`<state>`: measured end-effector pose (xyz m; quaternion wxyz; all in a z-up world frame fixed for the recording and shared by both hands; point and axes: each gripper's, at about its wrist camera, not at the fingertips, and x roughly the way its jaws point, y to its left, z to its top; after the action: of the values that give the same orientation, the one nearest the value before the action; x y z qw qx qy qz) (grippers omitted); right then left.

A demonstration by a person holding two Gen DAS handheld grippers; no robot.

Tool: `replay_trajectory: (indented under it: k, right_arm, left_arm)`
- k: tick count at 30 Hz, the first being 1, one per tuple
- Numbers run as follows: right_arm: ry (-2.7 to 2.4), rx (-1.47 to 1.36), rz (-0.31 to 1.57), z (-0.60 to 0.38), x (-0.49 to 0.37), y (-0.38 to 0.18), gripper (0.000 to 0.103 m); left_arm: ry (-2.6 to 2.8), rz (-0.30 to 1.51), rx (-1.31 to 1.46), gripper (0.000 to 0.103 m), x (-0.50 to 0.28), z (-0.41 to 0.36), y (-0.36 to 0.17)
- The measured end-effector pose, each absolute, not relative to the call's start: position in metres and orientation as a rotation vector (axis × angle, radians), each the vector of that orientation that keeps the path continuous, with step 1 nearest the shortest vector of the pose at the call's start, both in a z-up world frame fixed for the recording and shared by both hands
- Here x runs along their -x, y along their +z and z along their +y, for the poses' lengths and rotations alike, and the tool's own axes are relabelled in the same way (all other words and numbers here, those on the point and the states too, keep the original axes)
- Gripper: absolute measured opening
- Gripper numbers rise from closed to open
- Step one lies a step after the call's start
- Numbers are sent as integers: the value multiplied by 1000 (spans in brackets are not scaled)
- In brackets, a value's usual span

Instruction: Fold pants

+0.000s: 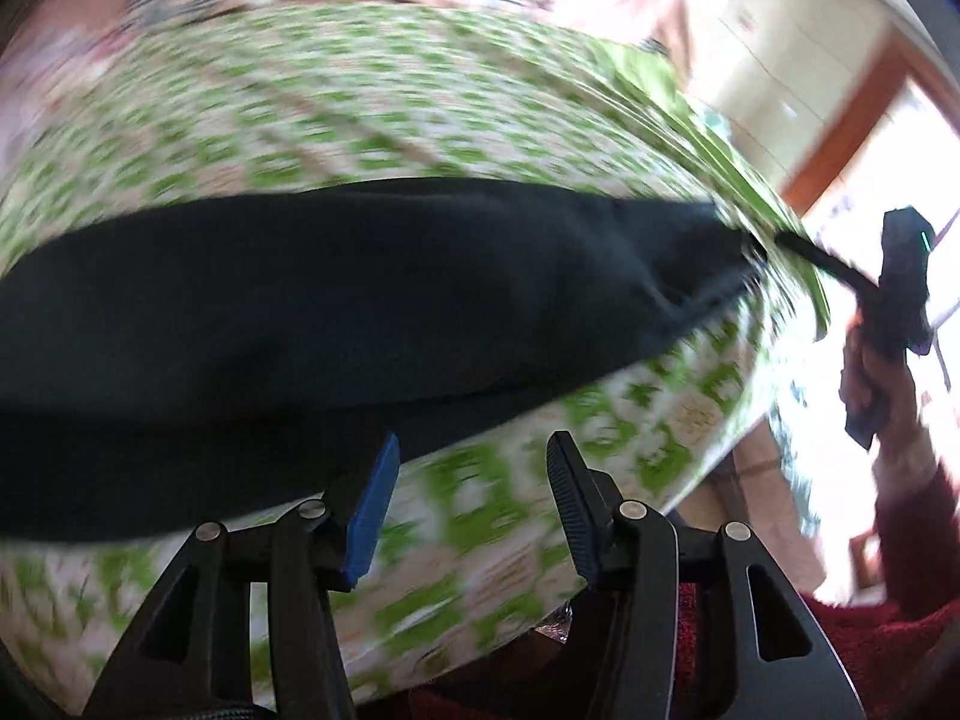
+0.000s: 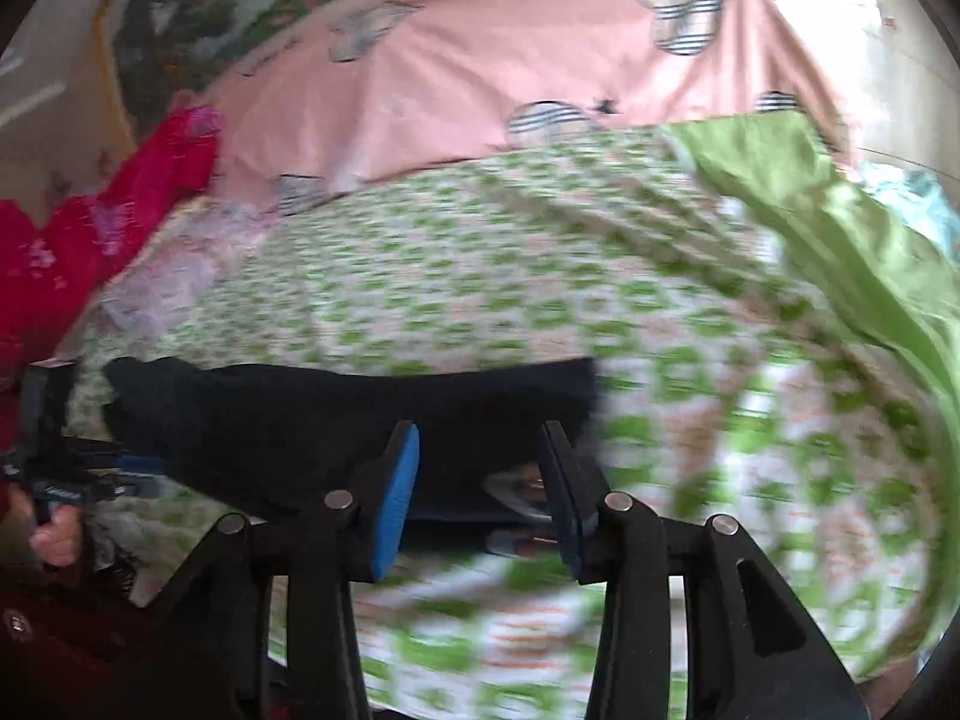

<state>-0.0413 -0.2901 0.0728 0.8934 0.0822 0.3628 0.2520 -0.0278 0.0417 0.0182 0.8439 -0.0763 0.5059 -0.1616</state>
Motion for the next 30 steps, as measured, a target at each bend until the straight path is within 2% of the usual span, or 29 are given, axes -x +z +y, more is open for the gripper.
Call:
replay_trajectory:
  k: [10,13,16,26,28,30]
  right_arm:
    - [891,15,779,-125,52,60,43]
    - [953,80,784,-89,54,57,43]
    - [1000,139,789,-56,55,53,43]
    - [1080,395,780,37,67,33,43]
    - [1042,442,788,47,64,24,41]
    - [1025,433,793,47,60,21,25]
  left_arm:
    - [-24,1027,434,54,42,164,19]
    - [31,1005,484,57,42,190,22]
    - [112,1001,528,65,35,215,26]
    - [295,946,668,65,13,288,35]
    - [330,943,662,57,10,293,34]
    - [349,954,650,29,8,293,30]
